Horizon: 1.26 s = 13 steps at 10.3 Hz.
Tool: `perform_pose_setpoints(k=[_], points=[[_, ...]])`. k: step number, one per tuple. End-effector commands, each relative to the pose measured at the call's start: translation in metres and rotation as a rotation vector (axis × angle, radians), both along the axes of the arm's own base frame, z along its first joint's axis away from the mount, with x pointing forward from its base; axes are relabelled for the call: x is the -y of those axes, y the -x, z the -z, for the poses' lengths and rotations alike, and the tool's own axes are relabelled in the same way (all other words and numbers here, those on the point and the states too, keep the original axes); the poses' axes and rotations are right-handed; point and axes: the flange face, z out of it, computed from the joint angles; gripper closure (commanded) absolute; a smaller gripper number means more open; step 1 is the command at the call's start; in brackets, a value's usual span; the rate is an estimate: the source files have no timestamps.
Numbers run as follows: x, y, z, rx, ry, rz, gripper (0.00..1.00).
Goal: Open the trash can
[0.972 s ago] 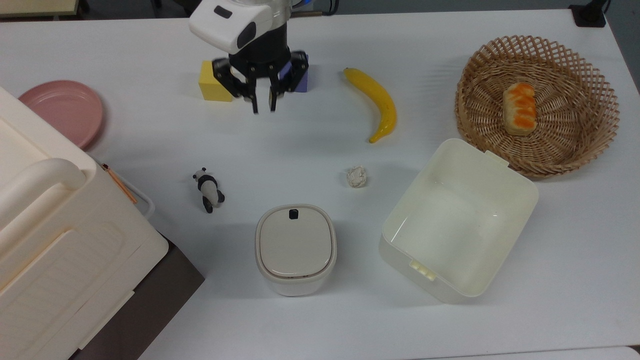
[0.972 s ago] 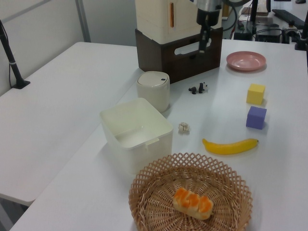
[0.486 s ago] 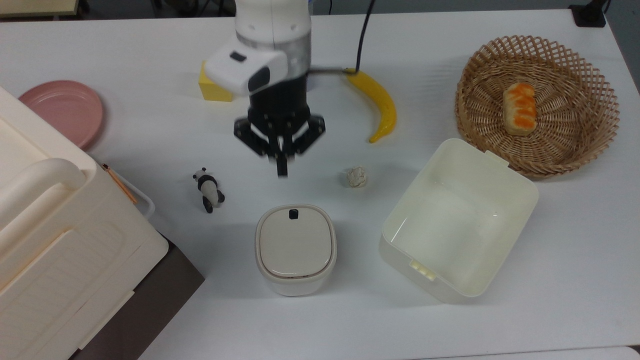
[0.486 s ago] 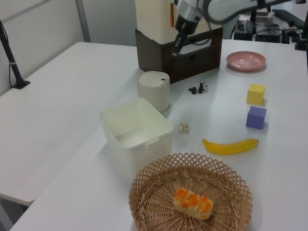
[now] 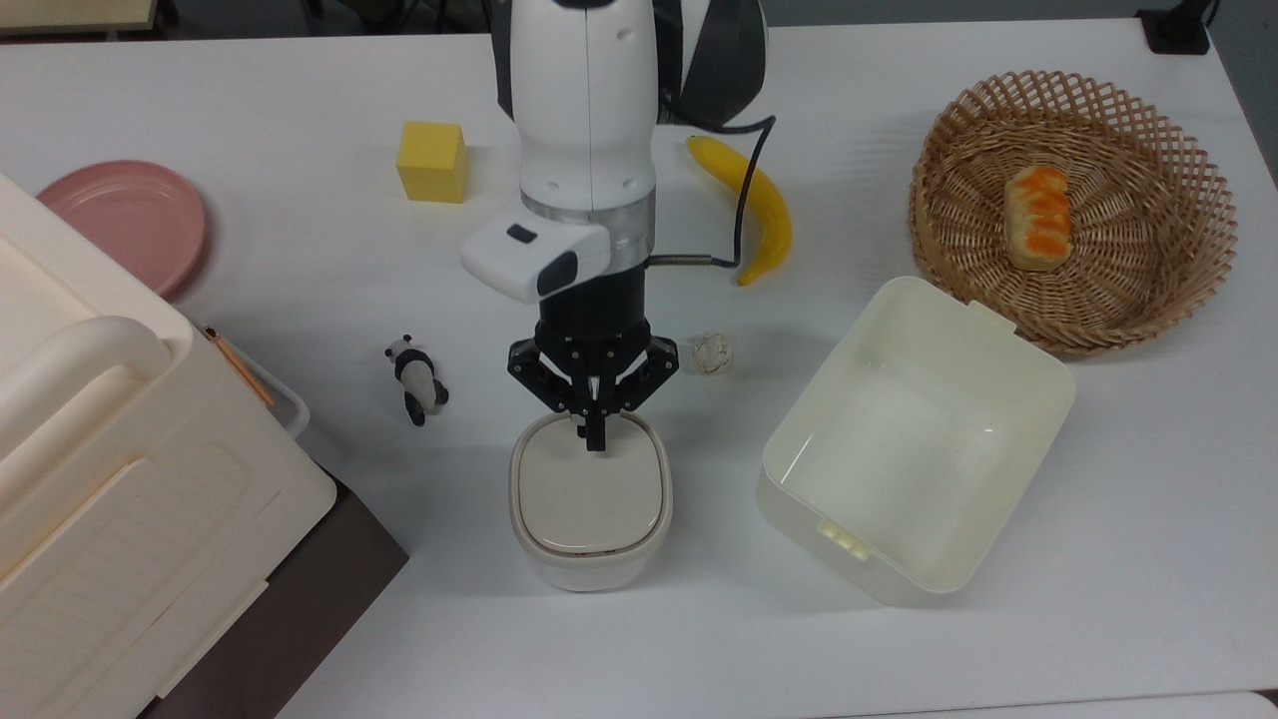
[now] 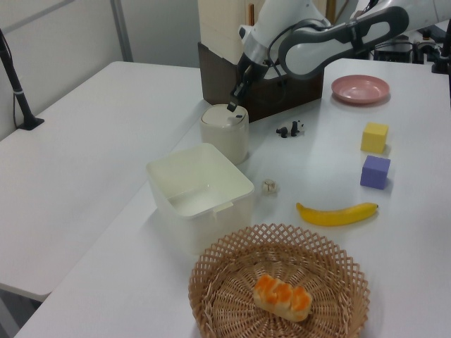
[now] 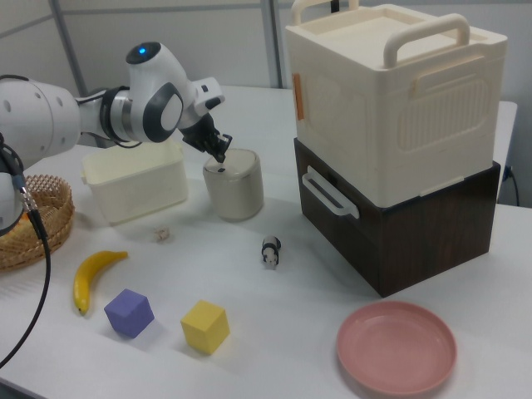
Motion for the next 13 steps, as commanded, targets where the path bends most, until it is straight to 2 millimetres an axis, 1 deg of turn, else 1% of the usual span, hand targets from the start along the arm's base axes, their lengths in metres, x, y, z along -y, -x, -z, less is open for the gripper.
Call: perform_pose_setpoints(k=[1,4,5,6,7,8,9,10,11,12,13], points=[[-0.004,-0.006,0.011,0.003,0.021,-0.001,1.0],[0.003,-0.003,0.017,-0.027,0.053,-0.007,1.0],[0.004,-0.001,0.002,-0.013,0.037,0.007,1.0],[0.004,0.008,-0.028,-0.002,0.025,0.011,1.0],[0.009,0.024,-0.063,-0.03,0.021,0.02,0.99],[0.014,0.043,-0.092,-0.087,0.02,0.028,0.93],[0.019,0.062,-0.114,-0.158,0.023,0.036,0.85],[0.023,0.085,-0.129,-0.236,0.025,0.041,0.65],[0.028,0.11,-0.139,-0.313,0.03,0.043,0.33],[0.032,0.128,-0.141,-0.387,0.036,0.044,0.11],[0.037,0.142,-0.139,-0.438,0.039,0.049,0.0]])
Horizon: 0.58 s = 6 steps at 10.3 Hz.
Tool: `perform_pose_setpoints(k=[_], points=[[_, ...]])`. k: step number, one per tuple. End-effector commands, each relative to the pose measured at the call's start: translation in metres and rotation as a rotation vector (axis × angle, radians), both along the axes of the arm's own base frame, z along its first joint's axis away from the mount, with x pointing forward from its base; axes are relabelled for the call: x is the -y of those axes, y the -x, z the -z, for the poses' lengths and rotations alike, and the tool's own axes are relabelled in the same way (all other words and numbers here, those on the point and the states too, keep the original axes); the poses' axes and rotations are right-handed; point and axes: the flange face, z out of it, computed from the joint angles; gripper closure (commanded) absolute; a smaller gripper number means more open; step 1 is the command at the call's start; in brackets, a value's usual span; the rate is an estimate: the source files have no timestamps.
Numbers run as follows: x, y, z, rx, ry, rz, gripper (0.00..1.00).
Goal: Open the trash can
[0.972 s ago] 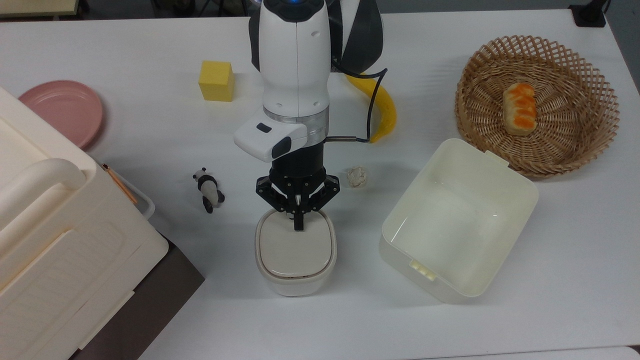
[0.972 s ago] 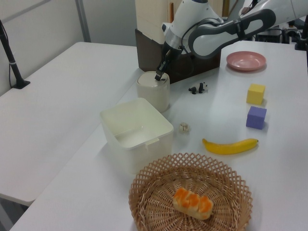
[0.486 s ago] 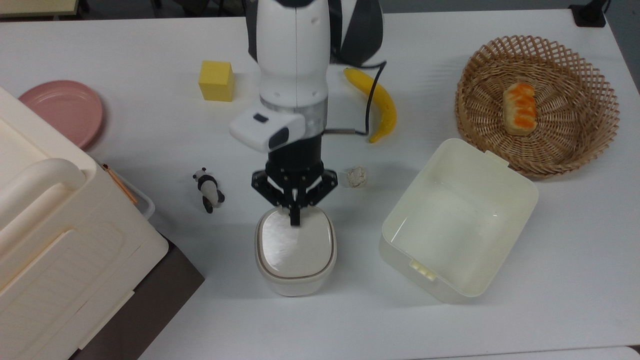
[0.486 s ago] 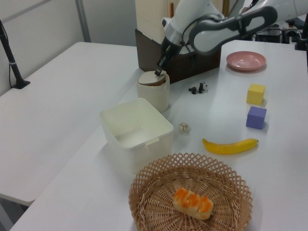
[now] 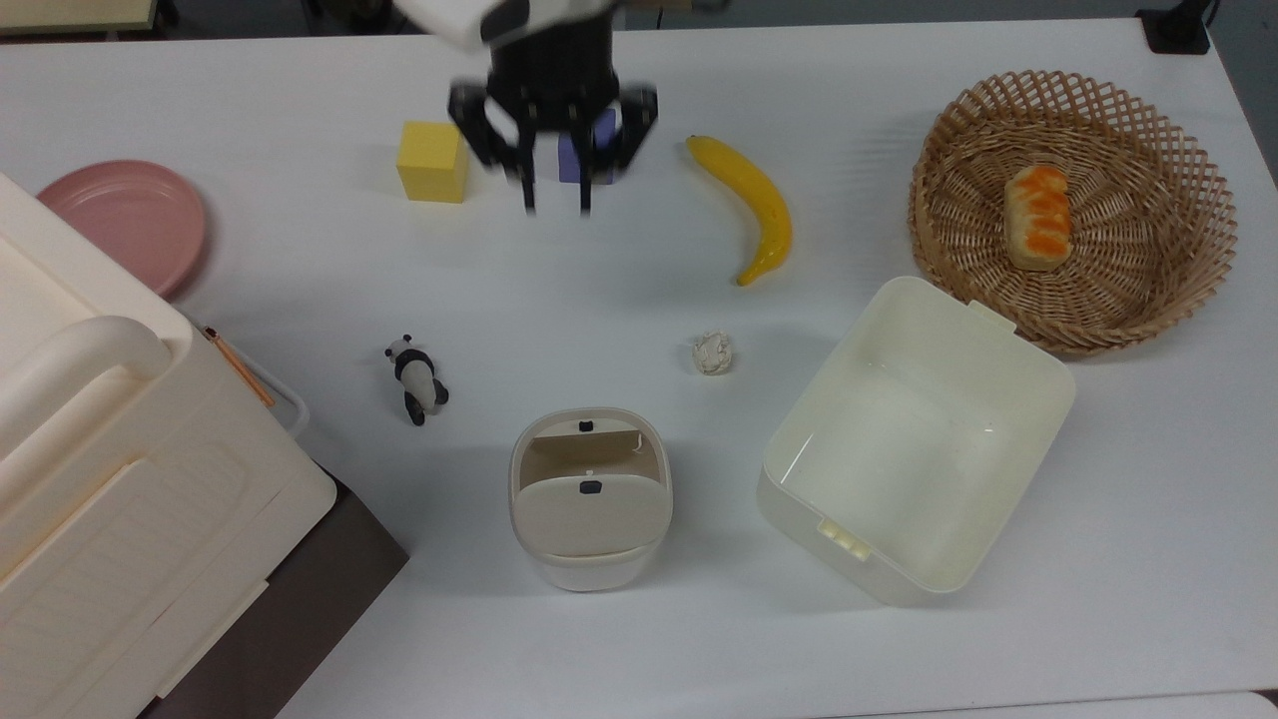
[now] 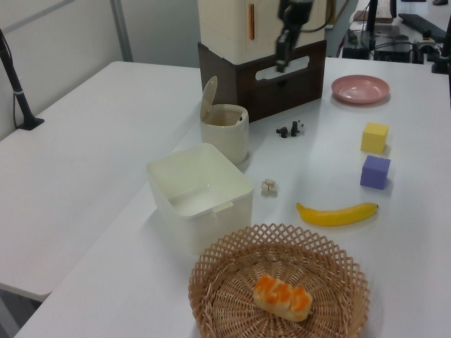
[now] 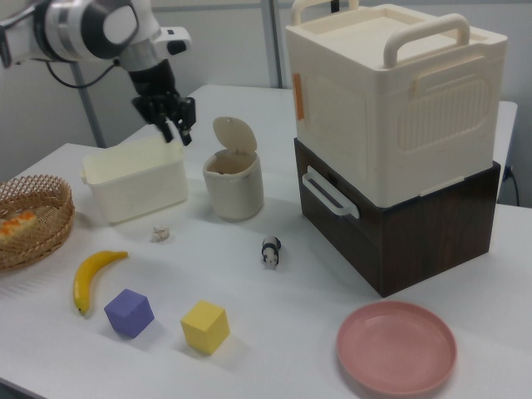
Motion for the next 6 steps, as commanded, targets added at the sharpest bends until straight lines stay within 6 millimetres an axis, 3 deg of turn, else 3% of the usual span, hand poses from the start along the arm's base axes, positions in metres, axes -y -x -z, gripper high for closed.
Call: perform_pose_setpoints(k=[1,3,6], points=[[0.018,0.049,0.009,-0.144,0.008,0.016,0.0],[0.025,0.071,0.004,-0.23,0.019,-0.034,0.0],[0.026,0.071,0.01,-0.255,0.02,-0.034,0.0]])
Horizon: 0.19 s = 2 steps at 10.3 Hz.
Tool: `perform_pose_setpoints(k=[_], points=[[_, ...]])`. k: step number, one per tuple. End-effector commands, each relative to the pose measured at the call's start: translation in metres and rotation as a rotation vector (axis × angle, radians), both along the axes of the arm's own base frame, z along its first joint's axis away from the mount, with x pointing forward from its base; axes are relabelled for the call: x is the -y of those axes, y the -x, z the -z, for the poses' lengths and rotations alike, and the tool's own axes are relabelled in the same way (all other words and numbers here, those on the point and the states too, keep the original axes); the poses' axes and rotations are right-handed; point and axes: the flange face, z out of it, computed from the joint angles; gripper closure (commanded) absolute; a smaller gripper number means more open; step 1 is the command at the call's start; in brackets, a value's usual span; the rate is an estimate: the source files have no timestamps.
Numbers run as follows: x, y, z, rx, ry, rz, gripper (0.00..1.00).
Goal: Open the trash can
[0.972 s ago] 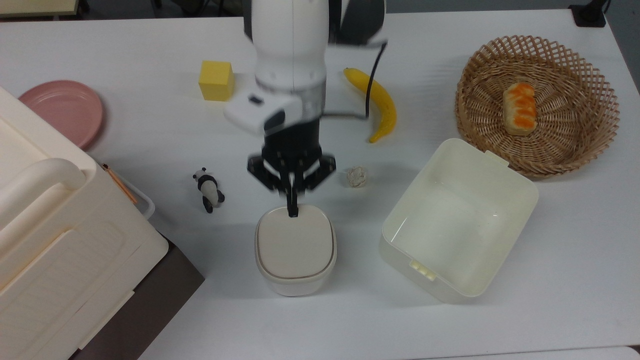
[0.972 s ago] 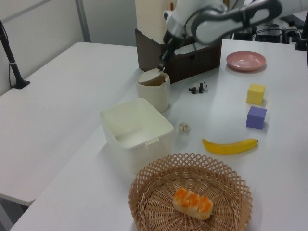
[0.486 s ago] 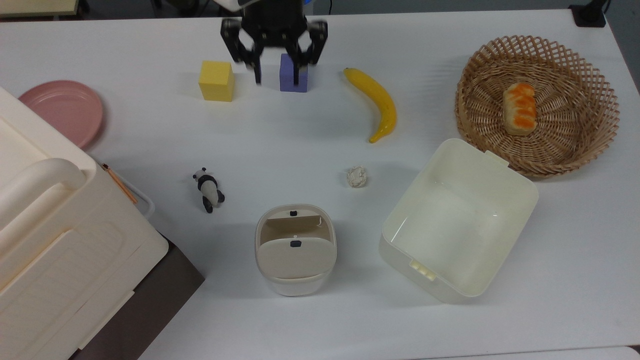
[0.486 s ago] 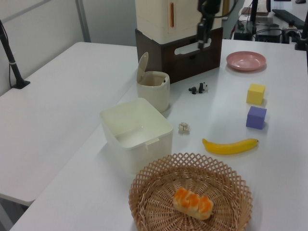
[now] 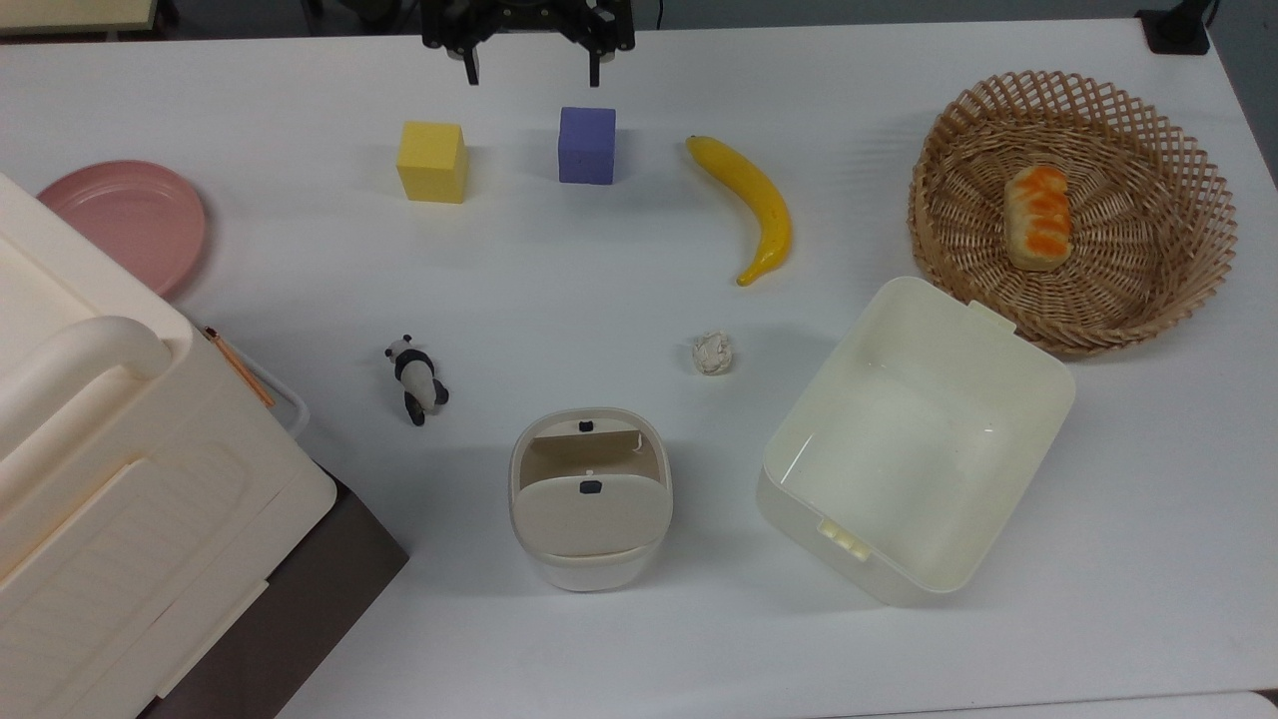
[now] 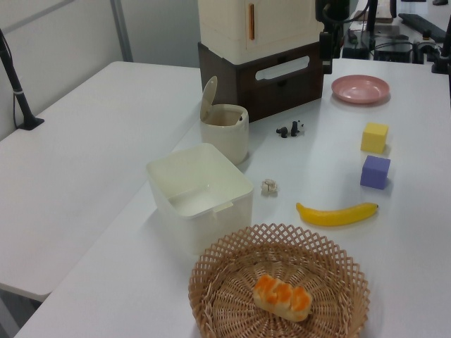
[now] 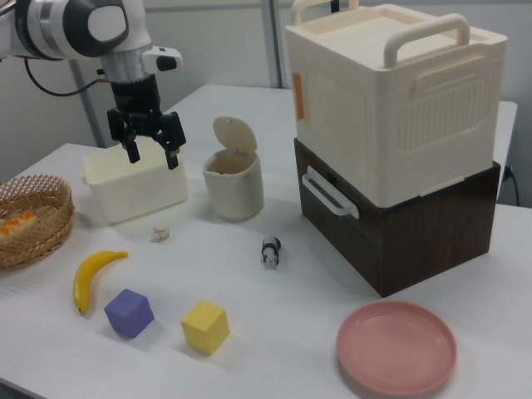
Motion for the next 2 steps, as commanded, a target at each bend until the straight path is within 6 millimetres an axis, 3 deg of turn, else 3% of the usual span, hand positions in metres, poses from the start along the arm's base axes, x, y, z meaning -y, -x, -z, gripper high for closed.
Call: perform_pose_setpoints(k=[1,2], points=[[0.0055,0.0102,0.0066,-0.029,0.01,-0.019,0.0],[0.0081,0.0104,0.0058,-0.027,0.01,-0.015,0.0]])
